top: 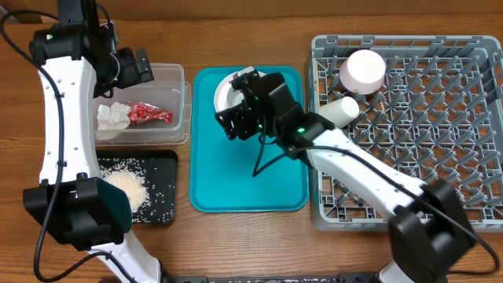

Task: Sort waste into correct bins and load items into the dishwasher
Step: 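Move the right gripper left over the white bowl on the pink plate, then lower the right gripper onto the white bowl rim and grasp it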

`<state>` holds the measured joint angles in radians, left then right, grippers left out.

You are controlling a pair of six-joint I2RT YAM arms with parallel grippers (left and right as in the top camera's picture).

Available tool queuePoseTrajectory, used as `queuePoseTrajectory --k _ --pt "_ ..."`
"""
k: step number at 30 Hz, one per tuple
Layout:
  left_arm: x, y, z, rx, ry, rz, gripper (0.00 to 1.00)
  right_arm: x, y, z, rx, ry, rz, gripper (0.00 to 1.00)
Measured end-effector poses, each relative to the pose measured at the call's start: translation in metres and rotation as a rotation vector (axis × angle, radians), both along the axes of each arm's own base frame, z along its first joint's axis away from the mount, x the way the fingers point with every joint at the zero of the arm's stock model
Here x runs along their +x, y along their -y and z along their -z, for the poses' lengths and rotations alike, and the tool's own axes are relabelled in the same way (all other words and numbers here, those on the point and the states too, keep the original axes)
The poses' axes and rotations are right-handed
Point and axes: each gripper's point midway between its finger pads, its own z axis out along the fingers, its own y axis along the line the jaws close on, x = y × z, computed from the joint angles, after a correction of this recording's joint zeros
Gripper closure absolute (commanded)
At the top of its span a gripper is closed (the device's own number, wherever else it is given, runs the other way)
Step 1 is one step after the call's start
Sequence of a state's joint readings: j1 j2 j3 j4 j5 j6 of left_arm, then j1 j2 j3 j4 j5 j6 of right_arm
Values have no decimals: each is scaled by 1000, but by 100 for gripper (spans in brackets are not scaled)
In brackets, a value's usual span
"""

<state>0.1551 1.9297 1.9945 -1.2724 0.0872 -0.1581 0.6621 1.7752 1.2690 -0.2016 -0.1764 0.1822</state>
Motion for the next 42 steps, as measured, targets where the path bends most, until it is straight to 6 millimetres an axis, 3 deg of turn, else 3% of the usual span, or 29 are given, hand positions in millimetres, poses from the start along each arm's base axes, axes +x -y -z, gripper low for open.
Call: queuePoseTrajectory --k 6,14,23,26,42 --pt "0 2 0 2 0 4 0 24 -5 23 -18 55 47 25" --pt "0 2 0 2 0 4 0 44 -8 24 -18 149 75 25" --pt "0 2 0 2 0 4 0 44 -6 76 -94 79 73 31" --pt "0 2 0 2 0 4 0 43 -5 80 -102 70 71 35" --pt "0 2 0 2 0 4 0 44 1 86 -176 110 42 35"
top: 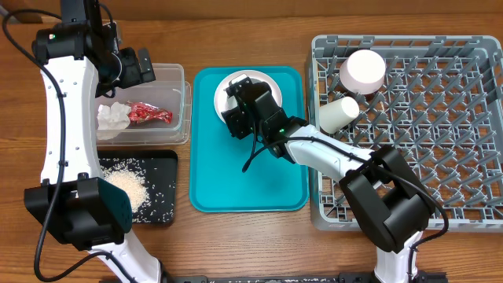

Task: Sort waste into correct bins and load items into the dishwasher
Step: 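Lower the right gripper onto the white bowl rim and grasp it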

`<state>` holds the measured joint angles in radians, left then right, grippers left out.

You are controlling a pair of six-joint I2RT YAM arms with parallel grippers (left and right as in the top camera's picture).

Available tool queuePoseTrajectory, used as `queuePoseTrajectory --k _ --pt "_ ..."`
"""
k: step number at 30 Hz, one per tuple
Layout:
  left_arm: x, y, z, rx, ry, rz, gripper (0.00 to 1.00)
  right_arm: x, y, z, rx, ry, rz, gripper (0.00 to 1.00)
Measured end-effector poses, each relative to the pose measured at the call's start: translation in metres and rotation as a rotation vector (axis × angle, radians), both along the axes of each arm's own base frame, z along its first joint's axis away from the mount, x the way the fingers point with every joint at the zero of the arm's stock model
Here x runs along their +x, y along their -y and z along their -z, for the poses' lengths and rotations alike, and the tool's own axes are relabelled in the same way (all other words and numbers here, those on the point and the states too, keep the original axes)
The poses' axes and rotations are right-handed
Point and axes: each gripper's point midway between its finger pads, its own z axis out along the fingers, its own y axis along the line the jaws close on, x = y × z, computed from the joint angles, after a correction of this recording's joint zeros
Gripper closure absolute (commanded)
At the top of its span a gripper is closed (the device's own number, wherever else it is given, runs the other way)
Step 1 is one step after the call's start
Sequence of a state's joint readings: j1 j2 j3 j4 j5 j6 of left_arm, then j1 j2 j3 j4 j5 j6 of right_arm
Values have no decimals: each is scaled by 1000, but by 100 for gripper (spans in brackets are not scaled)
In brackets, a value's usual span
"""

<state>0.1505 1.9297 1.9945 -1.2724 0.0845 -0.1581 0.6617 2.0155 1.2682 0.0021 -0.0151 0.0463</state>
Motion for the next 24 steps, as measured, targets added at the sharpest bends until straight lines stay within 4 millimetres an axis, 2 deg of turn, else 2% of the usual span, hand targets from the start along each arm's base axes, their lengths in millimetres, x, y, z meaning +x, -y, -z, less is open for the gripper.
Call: queuePoseTrajectory --k 7,12,17,24 --pt "0 0 0 0 0 0 0 5 4 5 -86 68 -48 42" --pt "0 0 0 0 0 0 0 6 4 11 -110 78 -58 42" --pt "0 0 0 0 0 0 0 5 6 24 -133 65 -65 46" --pt "0 0 0 0 0 0 0 5 10 29 -162 61 -61 53"
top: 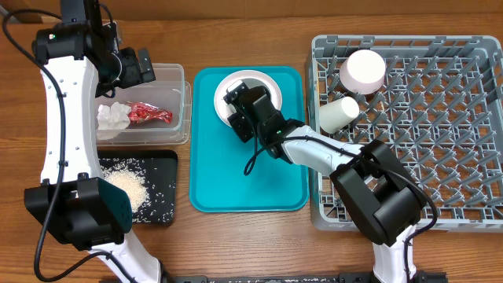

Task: Sort waste into correct bins and load items into the dishwasher
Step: 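Lower the right gripper onto the white bowl rim and grasp it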

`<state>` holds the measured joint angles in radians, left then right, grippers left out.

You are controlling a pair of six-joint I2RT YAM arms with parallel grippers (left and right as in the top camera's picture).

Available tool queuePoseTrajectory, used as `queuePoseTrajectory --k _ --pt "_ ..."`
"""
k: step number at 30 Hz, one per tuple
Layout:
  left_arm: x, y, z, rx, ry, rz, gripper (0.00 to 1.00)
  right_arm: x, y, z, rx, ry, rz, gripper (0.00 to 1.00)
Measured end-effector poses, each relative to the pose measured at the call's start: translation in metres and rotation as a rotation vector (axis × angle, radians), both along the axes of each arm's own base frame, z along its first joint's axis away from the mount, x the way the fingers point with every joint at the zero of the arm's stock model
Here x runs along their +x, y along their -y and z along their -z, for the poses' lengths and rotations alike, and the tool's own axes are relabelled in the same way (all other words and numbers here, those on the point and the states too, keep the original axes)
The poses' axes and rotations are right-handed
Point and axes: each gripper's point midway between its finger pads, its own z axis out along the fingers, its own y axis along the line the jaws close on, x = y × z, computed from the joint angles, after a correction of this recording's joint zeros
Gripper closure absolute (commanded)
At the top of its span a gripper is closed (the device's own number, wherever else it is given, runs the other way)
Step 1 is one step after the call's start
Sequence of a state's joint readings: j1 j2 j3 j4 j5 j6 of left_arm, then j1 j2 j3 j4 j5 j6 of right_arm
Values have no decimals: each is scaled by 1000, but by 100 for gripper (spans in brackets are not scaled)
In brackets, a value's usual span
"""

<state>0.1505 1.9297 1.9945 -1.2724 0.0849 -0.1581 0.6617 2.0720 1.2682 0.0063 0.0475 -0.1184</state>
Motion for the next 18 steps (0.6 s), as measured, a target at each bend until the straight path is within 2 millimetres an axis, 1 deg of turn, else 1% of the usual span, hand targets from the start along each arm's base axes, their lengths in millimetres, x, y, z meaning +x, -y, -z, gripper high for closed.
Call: queuePoseTrajectory --k 9,13,18 --pt "0 0 0 0 0 0 0 0 7 4 -44 1 10 67" --pt "0 0 0 0 0 0 0 0 7 4 -48 5 10 78" --pt "0 0 0 0 0 0 0 1 7 4 -49 7 9 90"
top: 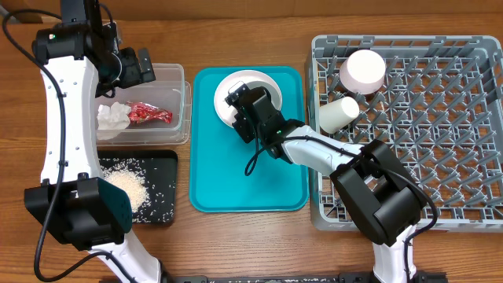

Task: Sort waste into correct bins and load items into the dishwasher
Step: 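Lower the right gripper onto the white bowl rim and grasp it, then carry the white bowl right and set it in the rack's back row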

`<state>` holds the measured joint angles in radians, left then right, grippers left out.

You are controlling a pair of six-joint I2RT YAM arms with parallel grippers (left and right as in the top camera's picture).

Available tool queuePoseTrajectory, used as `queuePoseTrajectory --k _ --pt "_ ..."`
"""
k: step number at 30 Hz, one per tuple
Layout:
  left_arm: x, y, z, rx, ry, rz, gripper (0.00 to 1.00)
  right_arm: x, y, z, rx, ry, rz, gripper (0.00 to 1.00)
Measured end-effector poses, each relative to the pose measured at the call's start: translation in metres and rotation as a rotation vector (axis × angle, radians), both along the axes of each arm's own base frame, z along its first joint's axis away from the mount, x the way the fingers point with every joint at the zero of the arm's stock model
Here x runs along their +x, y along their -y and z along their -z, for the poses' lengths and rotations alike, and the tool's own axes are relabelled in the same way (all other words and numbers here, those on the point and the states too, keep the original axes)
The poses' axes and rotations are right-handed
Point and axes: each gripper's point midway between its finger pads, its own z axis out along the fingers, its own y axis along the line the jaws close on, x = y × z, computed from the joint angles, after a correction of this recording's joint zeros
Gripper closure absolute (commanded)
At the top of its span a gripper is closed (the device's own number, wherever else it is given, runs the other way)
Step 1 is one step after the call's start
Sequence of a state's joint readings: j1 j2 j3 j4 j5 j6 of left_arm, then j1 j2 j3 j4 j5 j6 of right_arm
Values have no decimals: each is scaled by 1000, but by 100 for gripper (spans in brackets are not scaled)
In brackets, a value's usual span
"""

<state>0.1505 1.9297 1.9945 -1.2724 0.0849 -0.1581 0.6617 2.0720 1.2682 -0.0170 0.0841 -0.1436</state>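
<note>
A white plate [250, 80] lies at the back of the teal tray [236, 189]. My right gripper [240, 104] is down over the plate's near edge and covers much of it; the overhead view hides how its fingers stand. My left gripper [138, 67] hangs open and empty over the back edge of the clear bin [182, 102], which holds a red wrapper [149, 113] and a white tissue [112, 117]. The grey dish rack [424, 157] on the right carries a pink cup [362, 70] and a white cup [339, 113].
A black tray [161, 165] with spilled rice [126, 187] sits at the front left, below the clear bin. A black cable [253, 157] trails from the right arm across the teal tray. The right arm's base stands at the front right beside the rack.
My right gripper has shifted very slightly to the right over the plate's near edge. The plate, the left arm and everything else look the same.
My right gripper was first over the plate's left side, with the arm stretched in from the front right. Then it lay lower on the plate with the arm folded closer. It has stayed over the plate's near edge since. The left arm has held still above the clear bin.
</note>
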Motion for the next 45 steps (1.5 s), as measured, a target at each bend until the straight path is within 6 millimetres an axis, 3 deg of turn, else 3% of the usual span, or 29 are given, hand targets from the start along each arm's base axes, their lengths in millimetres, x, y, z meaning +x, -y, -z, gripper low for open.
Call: queuePoseTrajectory --k 2,9,18,21,24,28,31,39,43,45 --pt "0 0 0 0 0 0 0 0 0 -1 0 2 -1 96" --pt "0 0 0 0 0 0 0 1 -1 -23 26 29 4 96" --pt "0 0 0 0 0 0 0 -13 10 -114 171 54 62 96" --pt "0 0 0 0 0 0 0 -22 28 -159 268 38 69 96" --pt "0 0 0 0 0 0 0 -28 58 -194 364 3 87 96" --pt "0 0 0 0 0 0 0 -24 118 -239 516 -8 142 96" --pt "0 0 0 0 0 0 0 -18 162 -253 606 -31 184 96" --pt "0 0 0 0 0 0 0 -5 284 -235 870 -189 255 96" --pt "0 0 0 0 0 0 0 1 331 -208 1008 -266 260 96" --pt "0 0 0 0 -1 0 0 3 345 -195 1066 -296 242 96"
